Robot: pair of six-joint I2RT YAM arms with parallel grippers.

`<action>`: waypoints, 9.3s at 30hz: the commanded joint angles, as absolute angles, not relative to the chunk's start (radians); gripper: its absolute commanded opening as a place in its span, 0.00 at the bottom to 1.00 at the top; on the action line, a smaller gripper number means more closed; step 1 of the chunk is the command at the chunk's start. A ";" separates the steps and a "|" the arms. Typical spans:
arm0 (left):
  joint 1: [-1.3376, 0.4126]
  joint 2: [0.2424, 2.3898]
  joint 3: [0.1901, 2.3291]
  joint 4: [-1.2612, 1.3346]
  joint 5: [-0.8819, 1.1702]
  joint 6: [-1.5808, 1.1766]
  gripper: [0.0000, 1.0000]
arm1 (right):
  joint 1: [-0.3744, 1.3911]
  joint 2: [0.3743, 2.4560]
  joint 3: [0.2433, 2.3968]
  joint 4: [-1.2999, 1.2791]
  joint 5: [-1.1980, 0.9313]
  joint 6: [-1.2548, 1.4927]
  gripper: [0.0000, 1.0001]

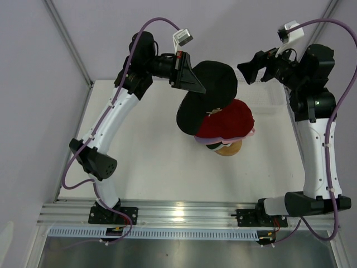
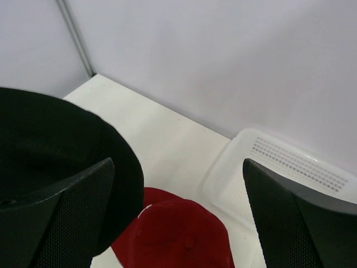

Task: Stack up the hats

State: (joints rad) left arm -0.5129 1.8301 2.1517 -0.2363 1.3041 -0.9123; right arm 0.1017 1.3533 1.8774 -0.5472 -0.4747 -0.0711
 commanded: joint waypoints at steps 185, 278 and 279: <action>-0.411 1.997 1.629 -0.482 0.684 -0.503 0.01 | -0.118 1.270 1.266 -0.566 -0.327 0.371 0.51; -0.348 0.957 1.160 -0.397 0.005 -0.255 1.00 | -0.143 1.246 1.371 -0.391 -0.132 0.405 1.00; -0.348 0.956 1.160 -0.406 0.005 -0.250 1.00 | -0.143 1.247 1.370 -0.396 -0.127 0.419 0.99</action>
